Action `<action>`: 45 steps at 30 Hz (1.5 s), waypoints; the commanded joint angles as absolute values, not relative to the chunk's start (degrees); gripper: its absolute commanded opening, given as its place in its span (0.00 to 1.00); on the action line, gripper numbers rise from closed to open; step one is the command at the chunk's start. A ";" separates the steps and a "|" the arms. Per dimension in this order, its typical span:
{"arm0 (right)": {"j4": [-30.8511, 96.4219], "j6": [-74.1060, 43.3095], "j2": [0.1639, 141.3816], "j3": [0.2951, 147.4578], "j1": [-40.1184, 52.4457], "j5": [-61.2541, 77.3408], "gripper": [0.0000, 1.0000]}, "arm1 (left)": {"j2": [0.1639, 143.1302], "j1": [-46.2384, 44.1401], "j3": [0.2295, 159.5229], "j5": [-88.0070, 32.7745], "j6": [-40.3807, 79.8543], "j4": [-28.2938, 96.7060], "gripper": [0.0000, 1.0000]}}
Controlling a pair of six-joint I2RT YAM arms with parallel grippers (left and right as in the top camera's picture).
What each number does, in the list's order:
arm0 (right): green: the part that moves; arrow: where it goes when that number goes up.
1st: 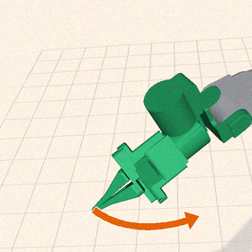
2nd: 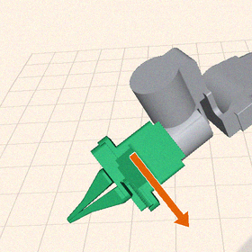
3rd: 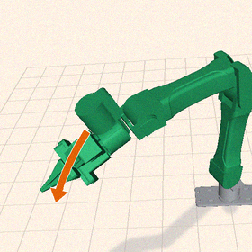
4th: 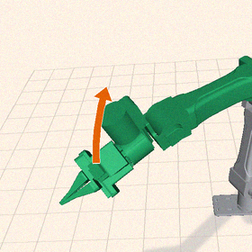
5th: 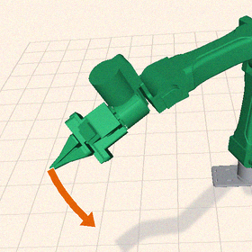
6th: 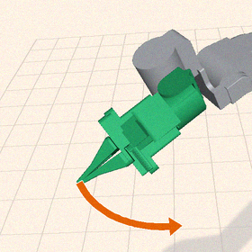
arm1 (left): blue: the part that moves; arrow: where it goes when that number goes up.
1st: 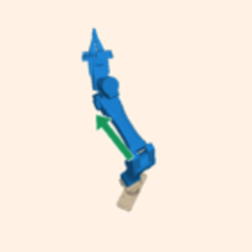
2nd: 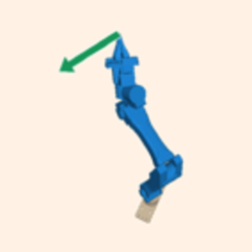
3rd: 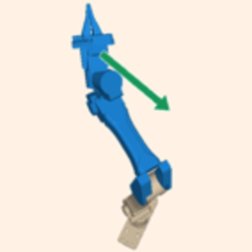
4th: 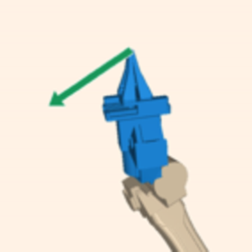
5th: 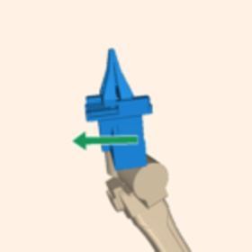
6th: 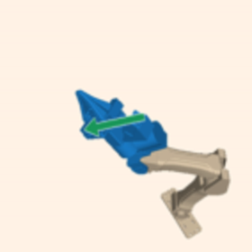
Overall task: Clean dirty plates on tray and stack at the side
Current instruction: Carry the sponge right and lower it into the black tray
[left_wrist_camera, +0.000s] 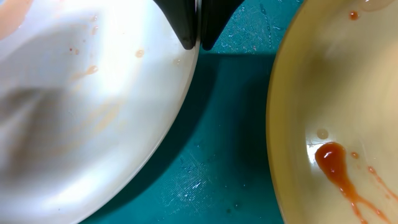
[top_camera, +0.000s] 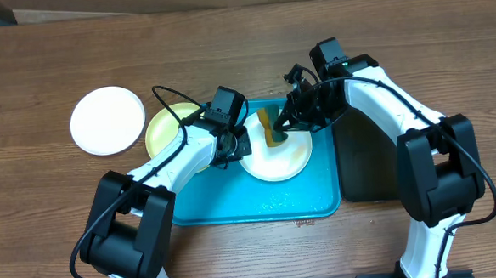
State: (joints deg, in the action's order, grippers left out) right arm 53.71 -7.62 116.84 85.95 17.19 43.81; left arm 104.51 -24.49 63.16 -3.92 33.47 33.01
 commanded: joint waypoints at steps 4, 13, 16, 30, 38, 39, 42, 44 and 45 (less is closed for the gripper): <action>54.50 -5.52 112.92 87.11 9.37 53.08 0.04 | 105.25 -24.69 63.81 -4.08 32.75 33.12 0.06; 62.89 -4.51 109.08 87.09 -4.91 41.28 0.04 | 105.25 -24.69 63.81 -4.08 32.77 32.75 0.08; 66.32 -4.51 109.08 87.07 -8.10 26.76 0.04 | 105.25 -24.69 63.81 -4.08 32.80 32.69 0.09; 67.61 -10.26 109.34 85.45 -5.87 8.03 0.04 | 105.25 -24.77 63.81 -4.08 32.77 32.60 0.09; 68.29 -10.31 109.36 85.45 -4.38 6.46 0.04 | 105.25 -24.77 63.81 -4.08 32.80 32.58 0.09; 68.27 -10.31 109.36 85.45 -4.23 6.44 0.04 | 105.25 -24.77 63.79 -4.08 32.80 32.56 0.09; 68.27 -10.28 109.36 85.45 -3.75 6.42 0.04 | 105.25 -24.77 63.81 -4.08 32.80 32.56 0.10; 68.27 -10.28 109.36 85.45 -3.38 6.13 0.04 | 105.25 -24.77 63.81 -4.08 32.80 32.56 0.10; 68.29 -10.28 109.36 85.45 -3.14 5.63 0.04 | 105.25 -24.77 63.79 -4.08 32.77 32.56 0.10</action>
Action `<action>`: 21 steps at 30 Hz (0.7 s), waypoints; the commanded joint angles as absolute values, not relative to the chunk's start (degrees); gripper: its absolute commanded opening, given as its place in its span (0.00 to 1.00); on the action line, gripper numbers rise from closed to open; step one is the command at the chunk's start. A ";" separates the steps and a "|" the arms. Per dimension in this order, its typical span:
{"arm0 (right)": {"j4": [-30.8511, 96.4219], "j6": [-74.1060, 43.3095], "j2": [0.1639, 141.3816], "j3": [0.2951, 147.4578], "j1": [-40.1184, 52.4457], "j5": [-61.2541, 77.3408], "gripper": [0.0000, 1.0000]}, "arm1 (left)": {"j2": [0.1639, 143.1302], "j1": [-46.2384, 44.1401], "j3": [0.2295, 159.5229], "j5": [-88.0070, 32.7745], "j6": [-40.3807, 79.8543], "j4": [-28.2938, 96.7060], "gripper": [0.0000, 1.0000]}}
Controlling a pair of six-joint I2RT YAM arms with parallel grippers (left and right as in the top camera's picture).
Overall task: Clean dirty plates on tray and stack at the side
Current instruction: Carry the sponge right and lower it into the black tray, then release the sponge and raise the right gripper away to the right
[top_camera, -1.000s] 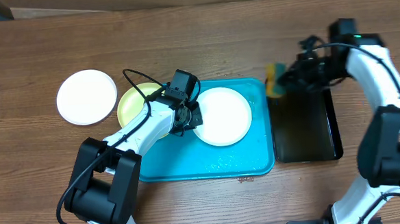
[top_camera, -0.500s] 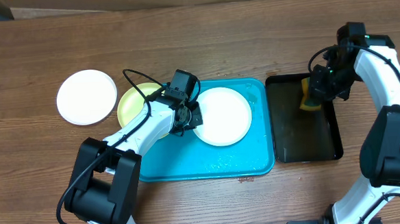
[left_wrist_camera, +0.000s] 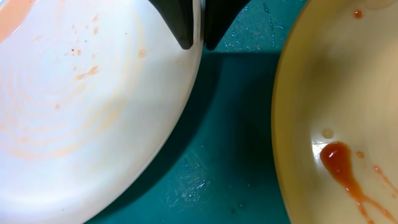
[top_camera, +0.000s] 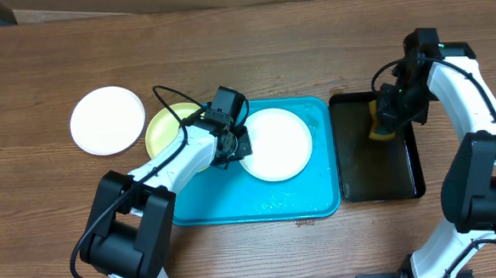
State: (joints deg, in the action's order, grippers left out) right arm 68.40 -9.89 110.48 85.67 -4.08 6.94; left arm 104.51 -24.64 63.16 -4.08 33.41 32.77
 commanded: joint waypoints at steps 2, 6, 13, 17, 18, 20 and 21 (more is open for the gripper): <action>68.29 -10.28 109.36 85.45 -2.74 4.67 0.04 | 105.25 -24.77 63.81 -4.08 32.77 32.56 0.10; 68.29 -10.28 109.36 85.45 -2.04 4.51 0.04 | 105.25 -24.77 63.81 -4.08 32.77 32.56 0.10; 68.77 -10.33 109.36 85.43 -1.54 2.55 0.04 | 105.25 -24.77 63.81 -4.08 32.77 32.56 0.10; 68.75 -10.52 109.36 85.45 -1.54 2.59 0.05 | 105.25 -24.77 63.81 -4.08 32.77 32.60 0.10; 68.77 -10.52 109.36 85.43 -1.54 2.59 0.08 | 105.25 -24.77 63.81 -4.08 32.77 32.58 0.10; 68.95 -10.52 109.36 85.43 -1.54 2.59 0.11 | 105.25 -24.77 63.81 -4.08 32.77 32.58 0.10; 69.10 -10.52 109.38 85.43 -1.54 2.59 0.14 | 105.25 -24.77 63.79 -4.05 32.77 32.56 0.10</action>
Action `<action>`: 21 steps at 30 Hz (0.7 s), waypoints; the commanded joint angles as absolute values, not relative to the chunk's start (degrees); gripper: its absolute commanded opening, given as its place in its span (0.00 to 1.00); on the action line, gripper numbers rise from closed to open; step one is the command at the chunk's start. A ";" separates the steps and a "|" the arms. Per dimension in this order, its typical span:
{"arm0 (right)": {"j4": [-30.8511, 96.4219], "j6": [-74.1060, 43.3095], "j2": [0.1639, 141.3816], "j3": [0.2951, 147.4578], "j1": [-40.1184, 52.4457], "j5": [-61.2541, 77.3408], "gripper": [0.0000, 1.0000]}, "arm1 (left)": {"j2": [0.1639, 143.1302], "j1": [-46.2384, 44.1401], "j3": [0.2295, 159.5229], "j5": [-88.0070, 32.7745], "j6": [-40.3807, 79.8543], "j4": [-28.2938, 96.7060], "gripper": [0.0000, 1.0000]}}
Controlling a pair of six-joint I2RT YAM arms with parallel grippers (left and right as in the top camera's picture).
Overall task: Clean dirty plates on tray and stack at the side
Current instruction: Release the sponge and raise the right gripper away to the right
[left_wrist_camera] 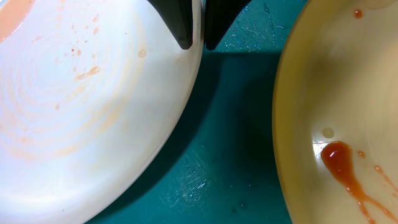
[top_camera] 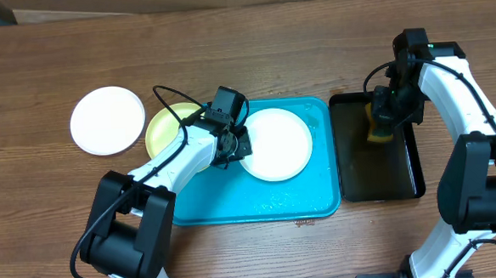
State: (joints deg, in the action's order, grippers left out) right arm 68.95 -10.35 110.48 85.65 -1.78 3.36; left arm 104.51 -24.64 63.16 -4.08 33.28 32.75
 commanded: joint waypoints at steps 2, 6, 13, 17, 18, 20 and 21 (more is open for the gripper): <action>69.36 -10.52 109.40 85.43 -1.54 2.59 0.21 | 105.25 -24.77 63.81 -4.08 32.77 32.56 0.10; 68.90 -10.72 109.40 85.71 -1.56 2.63 0.40 | 105.25 -24.77 63.81 -4.08 32.80 32.56 0.10; 68.20 -12.56 109.40 93.41 -3.81 2.59 0.65 | 105.25 -24.77 63.79 -4.10 32.80 32.38 0.21; 64.55 -15.33 109.40 95.61 -7.11 2.66 0.67 | 105.67 -24.77 63.79 -4.03 32.80 32.29 0.22; 63.83 -15.75 109.40 95.61 -7.84 2.66 0.68 | 105.86 -24.77 63.79 -4.03 32.80 32.29 0.22; 63.59 -15.94 109.40 95.57 -8.99 2.63 0.78 | 106.69 -24.77 63.79 -4.08 32.88 32.10 0.22; 63.94 -15.94 109.40 95.53 -9.39 2.63 0.86 | 107.35 -24.77 63.79 -4.08 33.30 31.79 0.22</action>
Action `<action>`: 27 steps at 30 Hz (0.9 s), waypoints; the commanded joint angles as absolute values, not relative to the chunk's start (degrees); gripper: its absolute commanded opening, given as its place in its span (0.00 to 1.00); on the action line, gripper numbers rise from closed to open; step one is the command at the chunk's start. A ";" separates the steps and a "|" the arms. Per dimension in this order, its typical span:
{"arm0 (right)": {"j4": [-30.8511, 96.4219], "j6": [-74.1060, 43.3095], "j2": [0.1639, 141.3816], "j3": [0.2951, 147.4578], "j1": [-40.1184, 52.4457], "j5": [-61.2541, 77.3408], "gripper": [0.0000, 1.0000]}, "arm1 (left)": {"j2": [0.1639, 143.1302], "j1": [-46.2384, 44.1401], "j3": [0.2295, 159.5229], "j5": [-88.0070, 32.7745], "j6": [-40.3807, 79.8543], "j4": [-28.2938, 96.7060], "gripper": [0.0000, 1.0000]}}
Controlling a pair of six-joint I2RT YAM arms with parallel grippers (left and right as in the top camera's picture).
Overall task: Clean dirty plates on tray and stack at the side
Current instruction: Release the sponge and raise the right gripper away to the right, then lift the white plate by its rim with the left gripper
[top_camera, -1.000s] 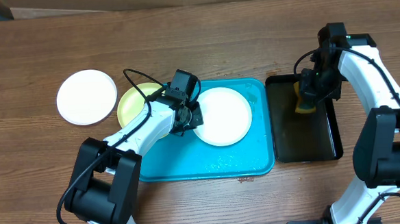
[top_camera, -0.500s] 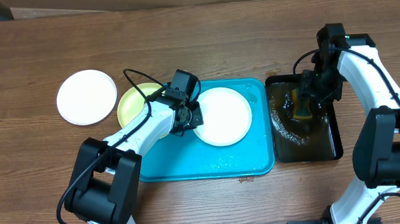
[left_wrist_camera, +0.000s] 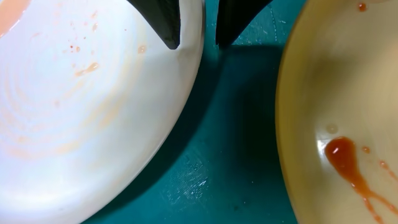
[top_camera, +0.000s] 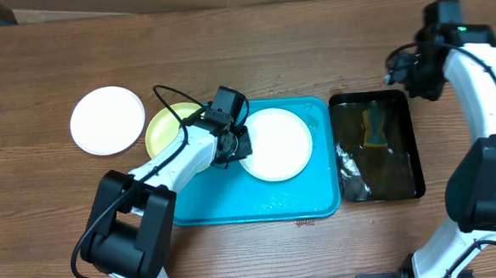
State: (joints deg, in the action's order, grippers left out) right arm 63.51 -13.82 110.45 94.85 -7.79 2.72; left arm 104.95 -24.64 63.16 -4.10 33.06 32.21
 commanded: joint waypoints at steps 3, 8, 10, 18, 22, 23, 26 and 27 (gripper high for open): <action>65.19 -15.92 109.40 95.44 -9.78 2.61 1.00 | 108.51 -24.77 63.81 -5.41 33.47 30.76 0.18; 64.58 -15.92 109.40 95.42 -9.76 2.61 1.00 | 108.64 -24.75 63.94 -5.87 33.41 30.81 0.04; 64.58 -15.92 109.40 95.42 -9.76 2.59 1.00 | 108.47 -24.75 64.64 -6.04 33.17 31.57 0.04; 64.58 -15.92 109.40 95.42 -9.76 2.61 1.00 | 105.08 -24.77 73.28 1.91 29.28 40.95 0.04; 64.58 -15.92 109.40 95.42 -9.76 2.61 1.00 | 103.61 -25.26 78.37 1.87 28.64 44.40 0.04; 64.58 -15.92 109.40 95.42 -9.76 2.61 1.00 | 103.59 -25.65 79.42 1.91 28.47 44.80 0.04; 64.58 -15.92 109.40 95.42 -9.76 2.61 1.00 | 103.59 -27.20 82.28 2.22 26.48 44.36 0.04; 63.33 -15.94 109.40 95.42 -9.76 2.61 1.00 | 103.59 -27.97 83.26 2.74 26.00 44.34 0.04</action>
State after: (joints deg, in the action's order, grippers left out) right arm 64.69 -15.44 110.45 94.83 -9.98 2.59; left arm 105.95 -25.71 79.66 1.08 29.12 44.53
